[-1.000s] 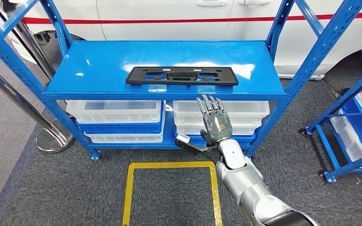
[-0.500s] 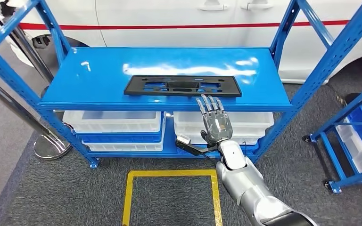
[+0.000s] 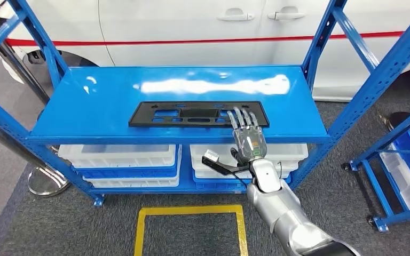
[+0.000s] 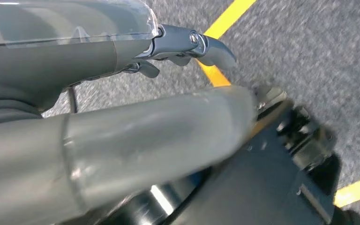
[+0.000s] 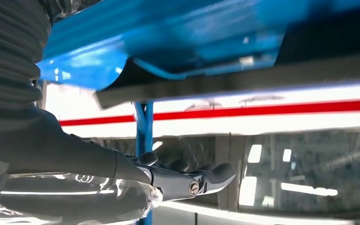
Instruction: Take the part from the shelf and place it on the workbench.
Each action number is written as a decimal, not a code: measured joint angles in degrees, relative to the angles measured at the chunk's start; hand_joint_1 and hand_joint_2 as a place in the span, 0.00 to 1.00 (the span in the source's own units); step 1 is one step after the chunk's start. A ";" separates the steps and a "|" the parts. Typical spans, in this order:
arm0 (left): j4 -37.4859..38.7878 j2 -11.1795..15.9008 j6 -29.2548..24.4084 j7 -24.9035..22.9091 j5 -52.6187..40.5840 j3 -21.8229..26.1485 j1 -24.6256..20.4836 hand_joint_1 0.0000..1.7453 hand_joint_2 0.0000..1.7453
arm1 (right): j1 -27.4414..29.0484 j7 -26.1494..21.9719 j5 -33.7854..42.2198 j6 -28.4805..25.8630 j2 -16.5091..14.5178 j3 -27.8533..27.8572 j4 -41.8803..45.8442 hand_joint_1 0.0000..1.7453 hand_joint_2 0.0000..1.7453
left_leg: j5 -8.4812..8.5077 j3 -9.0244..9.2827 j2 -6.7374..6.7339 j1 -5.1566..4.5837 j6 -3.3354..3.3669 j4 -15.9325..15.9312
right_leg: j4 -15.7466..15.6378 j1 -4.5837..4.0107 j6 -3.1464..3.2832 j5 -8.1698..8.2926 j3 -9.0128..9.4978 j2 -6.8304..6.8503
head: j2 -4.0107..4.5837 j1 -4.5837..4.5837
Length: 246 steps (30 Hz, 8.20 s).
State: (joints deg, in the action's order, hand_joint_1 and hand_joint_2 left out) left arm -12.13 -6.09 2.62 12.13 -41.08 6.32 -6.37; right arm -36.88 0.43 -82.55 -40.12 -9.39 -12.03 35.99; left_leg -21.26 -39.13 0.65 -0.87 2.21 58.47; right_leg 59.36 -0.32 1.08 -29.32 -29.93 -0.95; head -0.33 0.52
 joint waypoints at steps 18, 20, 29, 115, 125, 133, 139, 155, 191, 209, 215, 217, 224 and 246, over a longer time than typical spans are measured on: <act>0.00 -0.41 -0.80 -0.28 -0.54 0.46 -0.92 0.00 0.00 | 1.21 -0.06 -0.10 -0.03 0.08 3.92 1.96 0.00 1.00 | -4.40 4.75 0.05 0.21 -0.94 1.79 | -0.33 0.41 0.45 5.20 -6.00 0.63 | 0.00 -0.04; 0.00 -0.39 -0.81 -0.28 -0.54 0.48 -0.98 0.00 0.00 | 1.11 -0.07 -0.16 -0.03 0.04 3.97 2.10 0.00 1.00 | -7.12 2.52 -0.13 0.53 -1.48 6.48 | -0.59 0.58 0.83 5.14 -5.55 0.75 | 0.00 -0.03; 0.00 -0.41 -0.85 -0.25 -0.54 0.53 -0.93 0.00 0.00 | 1.44 -0.07 -0.18 -0.01 0.01 4.09 2.22 0.00 1.00 | -3.52 3.64 -0.39 1.29 -1.99 0.62 | -0.28 0.57 0.12 4.45 -5.12 0.83 | 0.00 -0.05; 0.00 -2.88 -7.49 7.38 -5.40 5.48 -0.23 0.00 1.00 | -3.07 -5.04 14.33 4.23 1.98 -24.65 46.81 1.00 1.00 | -11.19 -2.35 -0.36 1.53 -3.07 16.18 | 0.44 0.78 0.76 4.10 -5.81 0.97 | 0.00 0.00; 0.00 -3.27 -7.36 5.21 -3.69 6.76 -0.43 0.00 1.00 | -1.94 -5.77 15.49 3.22 0.65 -29.26 46.70 1.00 1.00 | -3.56 5.19 -0.29 1.30 -0.58 -0.46 | 1.81 0.52 -1.13 3.09 -6.52 0.88 | 0.00 -0.02; 0.00 -3.96 -6.45 3.55 -3.37 8.03 -0.85 0.00 1.00 | -2.24 -5.85 15.99 3.21 0.47 -30.37 45.92 1.00 1.00 | -3.53 4.95 -0.25 1.44 -0.34 0.22 | 8.12 1.12 -1.81 1.41 -8.91 0.92 | 0.00 -0.03; 0.00 -4.38 -5.49 3.39 -3.85 8.09 -1.23 0.00 1.00 | -2.93 -5.83 16.37 3.16 0.13 -30.50 45.91 1.00 1.00 | -3.86 4.04 -0.22 1.29 -2.11 1.16 | 0.99 0.82 -0.17 4.09 -6.01 0.72 | 0.00 -0.02; 0.00 -4.47 -5.05 2.40 -5.32 8.09 -2.64 0.00 1.00 | -4.73 -3.90 14.62 3.17 0.23 -29.85 44.46 1.00 1.00 | -5.72 8.13 -0.53 1.05 -0.50 -0.57 | 0.93 0.71 -1.36 7.38 -9.43 0.99 | 0.00 -0.03; 0.00 -5.64 -4.15 1.74 -6.91 8.09 -3.46 0.00 1.00 | -5.02 -2.07 13.29 2.15 1.36 -24.80 40.13 1.00 1.00 | -2.83 5.31 -1.24 0.95 0.31 -1.14 | 15.08 1.15 -2.22 -1.79 -13.72 0.96 | 0.00 -0.03; 0.00 -5.69 -4.06 1.75 -7.37 8.09 -3.61 0.00 1.00 | -4.92 -2.23 13.27 2.07 1.41 -24.73 40.66 1.00 1.00 | -8.47 1.20 -1.01 1.51 -3.06 13.58 | 0.78 0.77 1.04 7.09 -9.32 1.13 | 0.00 0.09; 0.00 -5.69 -4.07 1.75 -7.38 8.09 -3.66 0.00 1.00 | -4.94 -2.25 13.27 2.07 1.41 -24.73 40.66 1.00 1.00 | -7.00 3.84 -1.01 1.46 -2.87 10.40 | 0.83 0.77 0.93 7.62 -9.95 1.10 | 0.00 0.09; 0.00 -5.69 -4.07 1.75 -7.38 8.09 -3.69 0.00 1.00 | -4.94 -2.25 13.27 2.07 1.41 -24.73 40.67 1.00 1.00 | -6.83 4.64 -1.00 1.43 -2.80 9.38 | 0.84 0.77 0.90 7.75 -10.07 1.09 | 0.00 0.09; 0.00 -5.84 -4.39 1.74 -7.35 8.13 -4.52 0.00 1.00 | -5.66 -2.64 13.25 2.17 1.25 -24.43 40.64 1.00 1.00 | -4.05 6.69 -1.28 0.81 -0.16 -1.19 | 11.92 1.11 -1.84 1.75 -13.89 1.07 | 0.00 0.06; 0.00 -5.98 -4.40 1.70 -7.29 8.16 -4.59 0.00 1.00 | -6.13 -2.77 13.17 2.25 1.05 -24.34 40.52 1.00 1.00 | -6.73 8.79 -0.56 1.90 -3.71 -0.33 | -0.30 1.09 -0.76 8.31 -9.02 1.24 | 0.00 0.14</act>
State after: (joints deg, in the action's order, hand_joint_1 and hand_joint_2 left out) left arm -12.13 -12.07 -1.78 13.83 -48.37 14.47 -10.96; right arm -43.02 -2.34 -69.38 -37.88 -8.34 -36.38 76.52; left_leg -27.98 -30.34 0.09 1.04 -1.50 58.14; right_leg 59.06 0.76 0.32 -21.01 -38.94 0.30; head -0.33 0.66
